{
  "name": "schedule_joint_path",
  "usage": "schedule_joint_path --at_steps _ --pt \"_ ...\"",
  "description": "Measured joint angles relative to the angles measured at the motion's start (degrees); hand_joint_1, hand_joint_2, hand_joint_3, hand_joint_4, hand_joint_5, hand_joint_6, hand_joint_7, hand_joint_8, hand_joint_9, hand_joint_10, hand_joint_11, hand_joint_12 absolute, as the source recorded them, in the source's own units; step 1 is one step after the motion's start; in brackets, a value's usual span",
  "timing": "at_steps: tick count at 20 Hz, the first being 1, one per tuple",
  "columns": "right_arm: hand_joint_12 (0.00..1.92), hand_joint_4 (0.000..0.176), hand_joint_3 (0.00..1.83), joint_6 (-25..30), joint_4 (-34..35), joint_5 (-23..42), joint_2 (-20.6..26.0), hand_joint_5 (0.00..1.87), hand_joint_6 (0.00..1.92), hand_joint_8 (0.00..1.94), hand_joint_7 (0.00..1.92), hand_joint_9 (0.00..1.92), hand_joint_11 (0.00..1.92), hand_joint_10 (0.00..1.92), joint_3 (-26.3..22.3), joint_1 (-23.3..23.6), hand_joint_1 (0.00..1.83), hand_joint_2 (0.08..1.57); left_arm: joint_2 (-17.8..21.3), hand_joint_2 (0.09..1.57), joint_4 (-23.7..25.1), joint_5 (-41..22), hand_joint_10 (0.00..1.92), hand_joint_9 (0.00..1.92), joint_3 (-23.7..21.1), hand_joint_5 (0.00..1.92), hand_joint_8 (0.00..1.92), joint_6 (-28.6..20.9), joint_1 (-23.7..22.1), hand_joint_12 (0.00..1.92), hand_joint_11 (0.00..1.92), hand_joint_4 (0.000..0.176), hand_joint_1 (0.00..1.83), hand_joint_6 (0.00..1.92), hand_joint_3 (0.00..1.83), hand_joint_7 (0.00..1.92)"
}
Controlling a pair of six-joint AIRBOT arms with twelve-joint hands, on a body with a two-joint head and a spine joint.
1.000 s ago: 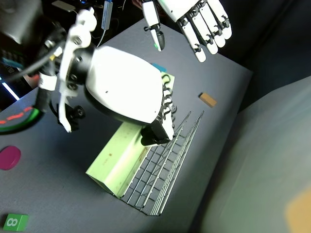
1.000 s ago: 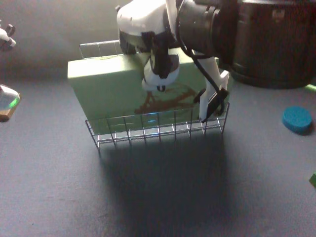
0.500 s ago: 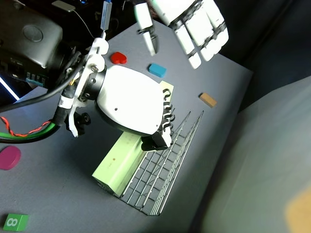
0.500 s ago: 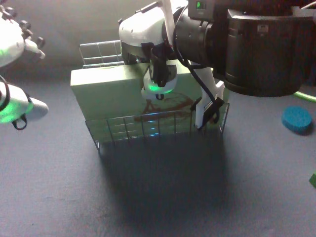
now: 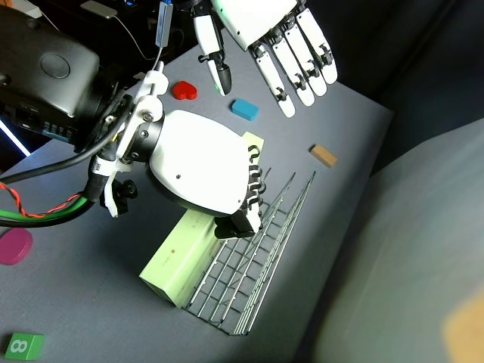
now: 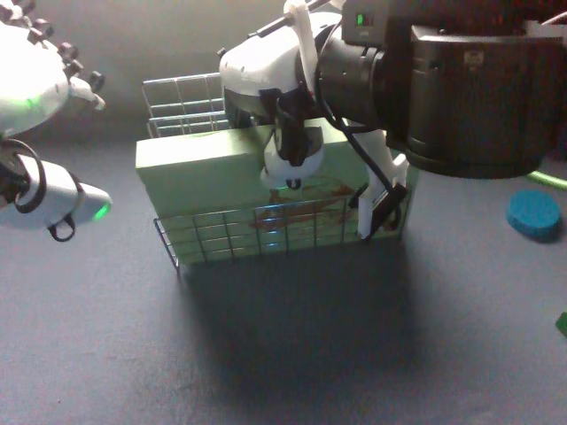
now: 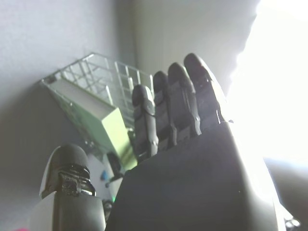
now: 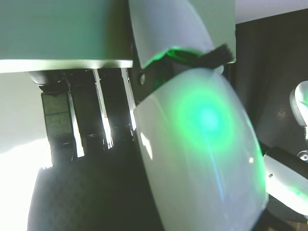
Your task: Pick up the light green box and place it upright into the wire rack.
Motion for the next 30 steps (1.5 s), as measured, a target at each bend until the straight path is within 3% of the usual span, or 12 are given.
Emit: schedule_joint_path --at_steps 4,6,7,8,9,11,13,14,15,17,21,30 --pt "1.5 0.0 0.0 -0.3 0.2 0.2 0.6 0.76 1.16 1.14 0.9 0.78 0.66 1.45 -0.2 0.0 1.35 1.18 -1.0 1.19 1.0 0.2 0.0 0.21 0.0 0.34 0.0 -1.1 0.4 0.51 0.0 0.042 0.13 0.0 0.0 0.26" --pt "1.48 0.0 0.0 -0.3 0.3 0.2 0.7 0.75 1.26 1.26 0.86 0.66 0.56 1.01 -0.4 0.0 1.17 1.21 -1.3 1.19 1.0 0.1 0.0 0.21 -0.2 0.34 0.0 -1.2 0.6 0.51 0.0 0.042 0.14 0.0 0.0 0.26" --pt "1.48 0.0 0.0 -0.3 0.4 0.2 0.7 0.77 1.28 0.77 0.77 0.61 0.5 0.89 -0.4 0.0 1.07 1.22 -1.3 1.19 0.9 0.0 0.0 0.21 -0.4 0.34 0.0 -1.3 1.0 0.51 0.0 0.042 0.14 0.0 0.0 0.26" --pt "1.43 0.0 0.0 -0.3 0.5 0.2 0.7 0.7 0.7 0.44 0.8 0.61 0.48 0.71 -0.4 0.0 1.02 1.13 -1.4 1.19 0.6 0.1 0.0 0.21 -0.4 0.34 0.0 -1.4 1.0 0.51 0.0 0.042 0.13 0.0 0.0 0.26" --pt "1.41 0.0 0.0 -0.3 0.4 0.2 0.7 0.74 0.36 0.24 0.83 0.63 0.47 0.56 -0.4 0.0 0.98 1.1 -1.4 1.19 0.9 0.1 0.0 0.21 -0.4 0.34 0.0 -1.6 1.0 0.51 0.0 0.042 0.13 0.0 0.0 0.26" --pt "1.32 0.0 0.0 -0.2 0.4 0.1 0.7 0.71 0.06 0.03 0.76 0.58 0.35 0.24 -0.4 0.0 0.9 1.06 -1.4 1.19 1.5 0.2 0.0 0.21 -0.4 0.35 0.0 -1.8 1.0 0.51 0.0 0.042 0.13 0.0 0.0 0.26" --pt "1.3 0.0 0.0 0.0 0.4 0.0 0.6 0.68 0.02 0.01 0.72 0.56 0.29 0.13 -0.4 0.0 0.88 1.04 -1.4 1.19 1.7 0.1 0.0 0.21 -0.4 0.34 0.0 -3.3 1.0 0.51 0.0 0.041 0.13 0.0 0.0 0.26" --pt "1.3 0.0 0.0 0.0 0.4 -0.1 0.6 0.68 0.02 0.01 0.72 0.56 0.29 0.13 -0.4 0.0 0.88 1.04 -1.4 1.19 1.7 0.2 0.0 0.21 -0.4 0.34 0.0 -3.4 1.0 0.51 0.0 0.041 0.13 0.0 0.0 0.26" --pt "1.22 0.0 0.0 0.1 0.4 -0.1 0.6 0.52 0.0 0.0 0.51 0.39 0.1 0.03 -0.4 0.0 0.81 1.01 -1.6 1.19 2.1 0.3 0.0 0.21 -0.5 0.34 0.0 -3.4 1.0 0.51 0.0 0.042 0.13 0.0 0.0 0.26" --pt "1.13 0.0 0.0 0.1 0.9 0.1 0.9 0.36 0.0 0.0 0.35 0.27 0.02 0.01 -0.8 0.5 0.75 0.97 -2.3 1.19 2.2 0.3 0.0 0.21 -0.6 0.34 0.0 -3.5 1.1 0.51 0.0 0.042 0.13 0.0 0.0 0.26" --pt "0.83 0.026 0.0 0.2 0.7 -0.7 4.9 0.17 0.0 0.0 0.17 0.12 0.0 0.0 -4.3 4.4 0.67 0.9 -3.2 1.19 2.2 0.4 0.0 0.21 -1.1 0.36 0.0 -3.8 1.2 0.52 0.0 0.04 0.14 0.01 0.0 0.27" --pt "0.82 0.038 0.0 -1.2 -3.1 1.9 28.6 0.17 0.0 0.0 0.15 0.12 0.0 0.0 -26.5 9.6 0.57 0.91 -5.0 1.19 3.8 1.9 0.0 0.23 -2.2 0.36 0.0 -6.6 2.1 0.55 0.0 0.04 0.15 0.0 0.0 0.27"
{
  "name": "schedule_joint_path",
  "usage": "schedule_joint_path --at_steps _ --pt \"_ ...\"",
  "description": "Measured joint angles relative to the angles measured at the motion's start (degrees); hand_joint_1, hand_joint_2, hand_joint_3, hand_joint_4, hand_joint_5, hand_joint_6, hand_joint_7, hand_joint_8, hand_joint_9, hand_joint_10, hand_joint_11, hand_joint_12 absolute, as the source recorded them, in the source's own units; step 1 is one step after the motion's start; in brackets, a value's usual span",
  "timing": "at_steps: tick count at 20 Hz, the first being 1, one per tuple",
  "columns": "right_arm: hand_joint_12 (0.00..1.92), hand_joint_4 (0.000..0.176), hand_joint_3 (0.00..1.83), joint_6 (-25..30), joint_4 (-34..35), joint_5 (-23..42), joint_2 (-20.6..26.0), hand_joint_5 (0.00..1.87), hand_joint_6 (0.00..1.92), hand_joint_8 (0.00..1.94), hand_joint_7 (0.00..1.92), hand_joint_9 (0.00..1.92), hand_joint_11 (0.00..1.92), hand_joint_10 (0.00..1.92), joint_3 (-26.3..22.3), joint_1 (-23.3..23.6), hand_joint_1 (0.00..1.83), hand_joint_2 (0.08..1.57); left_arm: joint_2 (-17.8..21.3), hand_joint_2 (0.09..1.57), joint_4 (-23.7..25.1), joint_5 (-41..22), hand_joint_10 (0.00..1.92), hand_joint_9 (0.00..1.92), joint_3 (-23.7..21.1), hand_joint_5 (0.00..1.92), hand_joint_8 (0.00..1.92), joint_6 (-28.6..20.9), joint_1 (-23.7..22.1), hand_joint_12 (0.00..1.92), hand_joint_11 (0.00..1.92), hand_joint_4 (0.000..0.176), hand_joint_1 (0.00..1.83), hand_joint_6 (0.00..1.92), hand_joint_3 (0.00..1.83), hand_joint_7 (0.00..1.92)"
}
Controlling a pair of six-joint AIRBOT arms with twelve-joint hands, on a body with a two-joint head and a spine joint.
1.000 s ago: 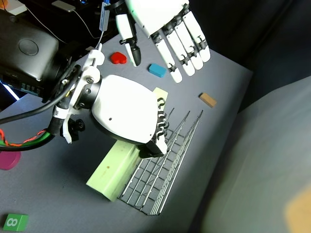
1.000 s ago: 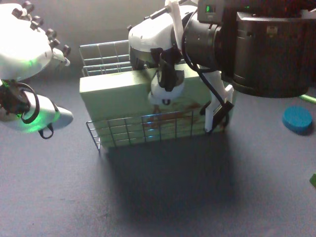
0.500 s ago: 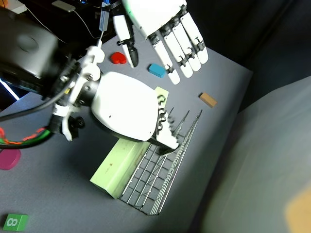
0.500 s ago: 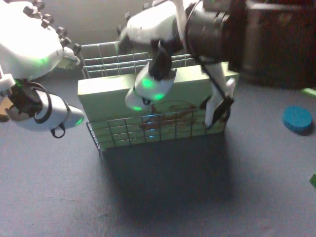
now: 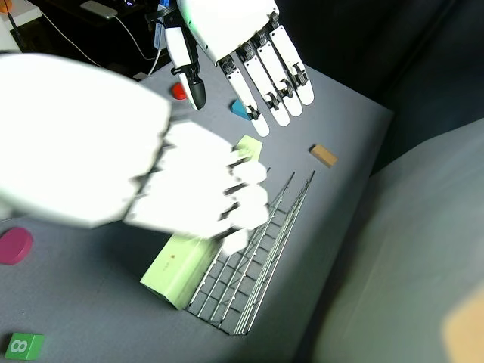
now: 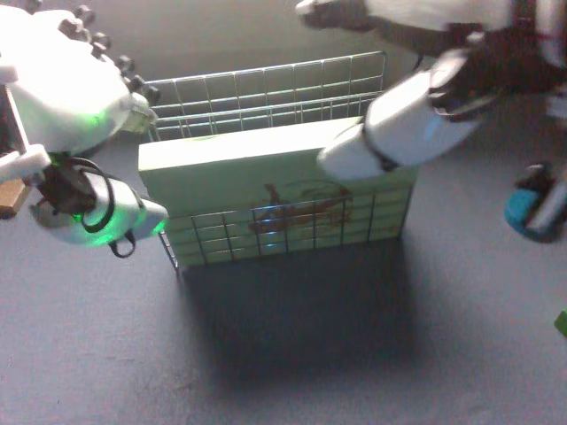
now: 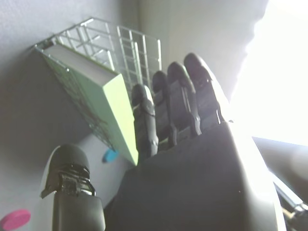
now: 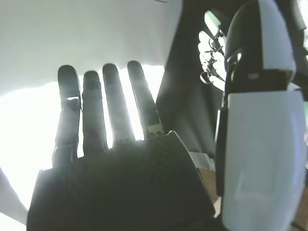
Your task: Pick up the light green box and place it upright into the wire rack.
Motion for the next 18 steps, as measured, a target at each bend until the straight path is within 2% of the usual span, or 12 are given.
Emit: schedule_joint_path --at_steps 2,4,5,6,7,9,10,11,12,13,16,18 --pt "1.01 0.032 0.0 -0.1 -3.6 -0.1 2.7 0.25 0.02 0.02 0.24 0.2 0.0 0.02 -3.9 0.0 0.57 0.92 -1.1 1.19 0.1 0.0 0.01 0.24 0.0 0.36 0.0 0.0 0.0 0.57 0.0 0.042 0.15 0.0 0.0 0.27" --pt "1.23 0.007 0.01 -0.1 -2.0 1.0 4.6 0.45 0.03 0.03 0.49 0.42 0.1 0.06 -6.9 -0.4 0.55 0.98 -1.7 1.2 0.0 0.0 0.02 0.33 0.0 0.4 0.01 0.0 0.0 0.75 0.0 0.043 0.17 0.01 0.0 0.36" --pt "1.31 0.0 0.0 0.1 -1.6 1.6 5.5 0.61 0.04 0.05 0.67 0.61 0.26 0.18 -8.2 -1.0 0.55 1.03 -1.8 1.23 0.0 0.0 0.02 0.43 -0.1 0.48 0.01 -0.3 0.0 0.86 0.03 0.032 0.19 0.01 0.0 0.48" --pt "1.45 0.0 0.0 0.1 -1.0 1.9 6.4 0.77 0.09 0.14 0.82 0.61 0.42 0.69 -8.9 -1.2 0.56 1.06 -1.8 1.26 0.0 0.3 0.05 0.56 -0.1 0.6 0.03 -0.4 0.0 0.93 0.12 0.009 0.23 0.02 0.0 0.6" --pt "1.63 0.0 0.0 0.3 -1.3 2.0 7.2 0.86 0.38 0.43 0.87 0.62 0.52 1.13 -9.4 -1.8 0.59 1.09 -1.8 1.28 0.0 0.6 0.11 0.7 -0.1 0.73 0.08 -0.5 -0.1 1.01 0.28 0.0 0.3 0.05 0.0 0.75" --pt "1.79 0.0 0.0 0.2 -2.1 2.1 7.6 0.83 1.19 1.05 0.88 0.75 0.77 1.51 -9.3 -3.1 0.62 1.16 -1.8 1.28 0.1 1.0 0.96 0.71 -0.1 0.93 0.5 -0.5 -0.2 1.28 0.55 0.0 0.43 0.1 0.0 0.84" --pt "1.81 0.0 0.01 0.4 -2.0 2.5 7.6 0.84 1.48 1.32 0.9 0.86 0.96 1.65 -9.3 -4.0 0.63 1.19 -2.0 1.3 0.0 1.1 1.45 0.7 -0.1 0.7 1.09 -0.7 -0.3 1.56 0.66 0.124 0.74 1.22 0.0 0.73" --pt "1.86 0.0 0.0 1.0 -1.6 2.6 7.3 0.82 1.67 1.55 0.89 0.93 1.11 1.79 -9.3 -4.3 0.64 1.21 -2.0 1.33 0.0 1.1 1.79 0.68 -0.2 0.59 1.54 -0.9 -0.3 1.79 0.72 0.166 0.75 1.56 0.01 0.64" --pt "1.91 0.0 0.01 1.7 -1.3 2.5 7.1 0.82 1.85 1.77 0.88 1.04 1.28 1.89 -9.3 -4.5 0.66 1.23 -2.0 1.3 0.1 1.1 1.9 0.74 -0.3 0.56 1.84 -1.0 -0.3 1.9 0.81 0.0 0.64 1.82 0.0 0.64" --pt "1.92 0.0 0.01 1.8 -1.5 2.1 7.0 0.88 1.91 1.91 0.96 1.15 1.4 1.92 -9.3 -4.5 0.7 1.24 -2.1 1.29 0.0 1.0 1.92 0.83 -0.3 0.66 1.91 -1.0 -0.2 1.92 0.92 0.0 0.62 1.9 0.0 0.75" --pt "1.92 0.0 0.02 5.2 -6.3 1.7 6.4 1.11 1.92 1.94 1.35 1.58 1.78 1.92 -9.3 -4.5 0.76 1.35 -2.1 1.29 0.3 1.2 1.92 1.25 -0.3 1.2 1.92 -1.8 -0.3 1.92 1.35 0.0 0.61 1.92 0.0 1.25" --pt "1.92 0.0 0.02 7.0 -9.2 1.8 6.4 1.14 1.92 1.94 1.37 1.59 1.79 1.92 -9.3 -4.6 0.77 1.38 -2.1 1.3 0.6 1.2 1.92 1.27 -0.3 1.21 1.92 -2.5 -0.3 1.92 1.39 0.0 0.6 1.92 0.0 1.27"
